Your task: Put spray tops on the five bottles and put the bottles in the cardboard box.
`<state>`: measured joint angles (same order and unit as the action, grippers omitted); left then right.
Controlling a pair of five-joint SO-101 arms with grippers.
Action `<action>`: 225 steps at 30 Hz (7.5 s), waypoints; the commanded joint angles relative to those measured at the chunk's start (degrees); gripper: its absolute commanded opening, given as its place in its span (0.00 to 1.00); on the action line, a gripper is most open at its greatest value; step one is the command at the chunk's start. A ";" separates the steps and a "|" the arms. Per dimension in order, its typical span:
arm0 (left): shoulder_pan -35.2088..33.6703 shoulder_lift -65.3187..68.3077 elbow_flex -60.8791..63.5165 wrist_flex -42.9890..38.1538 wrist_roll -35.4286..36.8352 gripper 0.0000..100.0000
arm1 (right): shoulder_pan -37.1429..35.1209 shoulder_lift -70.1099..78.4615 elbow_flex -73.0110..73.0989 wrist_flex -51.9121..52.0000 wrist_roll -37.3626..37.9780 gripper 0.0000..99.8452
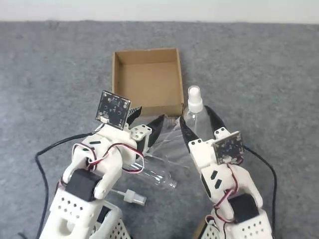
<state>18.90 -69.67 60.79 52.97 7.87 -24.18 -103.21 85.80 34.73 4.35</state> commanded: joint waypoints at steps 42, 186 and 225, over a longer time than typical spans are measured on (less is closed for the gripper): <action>7.12 -1.14 2.77 -4.48 0.00 0.21 | 1.80 41.98 -29.71 -14.73 -20.75 0.02; -43.16 -1.14 20.97 -26.81 8.62 0.21 | -7.16 94.73 -78.68 -4.88 -7.30 0.02; -44.31 -1.14 20.97 -26.99 8.62 0.21 | -10.15 159.52 -145.85 -4.79 -7.21 0.02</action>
<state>-25.49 -69.58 82.51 27.82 15.96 -32.79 56.00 -53.45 29.98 -3.65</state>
